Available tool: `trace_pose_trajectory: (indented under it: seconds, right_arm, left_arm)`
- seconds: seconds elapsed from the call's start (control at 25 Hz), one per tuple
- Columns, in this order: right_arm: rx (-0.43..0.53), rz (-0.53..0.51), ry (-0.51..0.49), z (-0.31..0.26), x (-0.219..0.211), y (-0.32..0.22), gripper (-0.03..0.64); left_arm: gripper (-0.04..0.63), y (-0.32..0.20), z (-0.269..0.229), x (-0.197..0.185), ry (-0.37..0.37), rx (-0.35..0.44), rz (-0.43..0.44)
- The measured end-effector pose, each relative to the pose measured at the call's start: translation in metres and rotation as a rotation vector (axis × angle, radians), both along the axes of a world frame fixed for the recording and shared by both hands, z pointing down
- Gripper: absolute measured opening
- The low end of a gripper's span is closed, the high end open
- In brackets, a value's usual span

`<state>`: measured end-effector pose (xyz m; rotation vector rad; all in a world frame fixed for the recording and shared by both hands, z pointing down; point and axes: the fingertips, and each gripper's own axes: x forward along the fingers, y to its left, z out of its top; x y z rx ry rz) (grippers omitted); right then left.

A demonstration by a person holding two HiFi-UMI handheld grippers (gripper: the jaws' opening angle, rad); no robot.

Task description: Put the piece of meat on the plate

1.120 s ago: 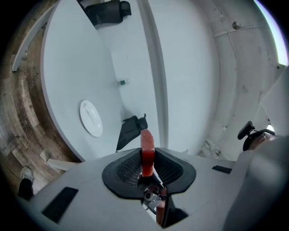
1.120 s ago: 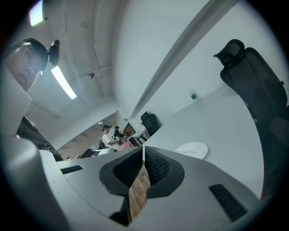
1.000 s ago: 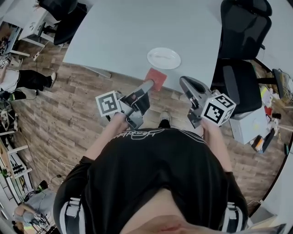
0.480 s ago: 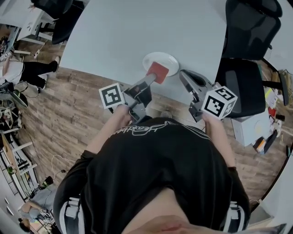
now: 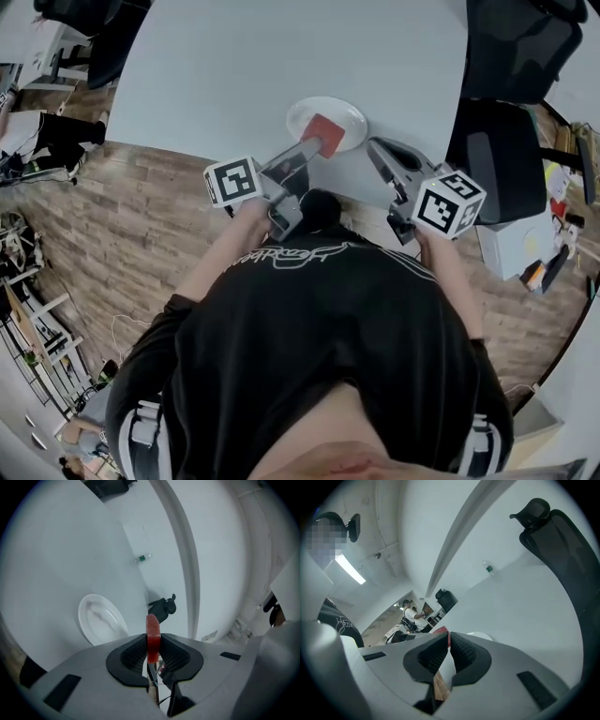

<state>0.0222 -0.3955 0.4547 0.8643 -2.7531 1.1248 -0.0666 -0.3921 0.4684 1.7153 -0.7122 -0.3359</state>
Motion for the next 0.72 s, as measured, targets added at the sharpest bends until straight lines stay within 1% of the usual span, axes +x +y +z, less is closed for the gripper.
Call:
trace_pose_trajectory:
  seconds: [0.12, 0.16, 0.28, 0.44, 0.64, 0.72]
  right_arm:
    - [-0.025, 0.028, 0.018, 0.01, 0.002, -0.005, 0.018]
    - [-0.03, 0.034, 0.028, 0.014, 0.002, -0.007, 0.018]
    - [-0.053, 0.056, 0.035, 0.025, 0.003, -0.013, 0.018]
    - [-0.09, 0.085, 0.035, 0.036, 0.001, -0.016, 0.018]
    - [-0.109, 0.129, 0.032, 0.044, 0.009, -0.027, 0.018]
    - [-0.111, 0.146, 0.032, 0.045, 0.011, -0.032, 0.018]
  left_arm:
    - [0.084, -0.009, 0.023, -0.003, -0.119, -0.011, 0.053]
    - [0.084, -0.012, 0.031, -0.004, -0.148, -0.019, 0.07]
    - [0.084, -0.022, 0.049, -0.004, -0.174, -0.05, 0.105]
    - [0.084, -0.031, 0.064, -0.001, -0.224, -0.054, 0.17]
    - [0.084, -0.039, 0.077, 0.007, -0.243, -0.067, 0.225]
    - [0.084, -0.041, 0.081, 0.006, -0.262, -0.075, 0.243]
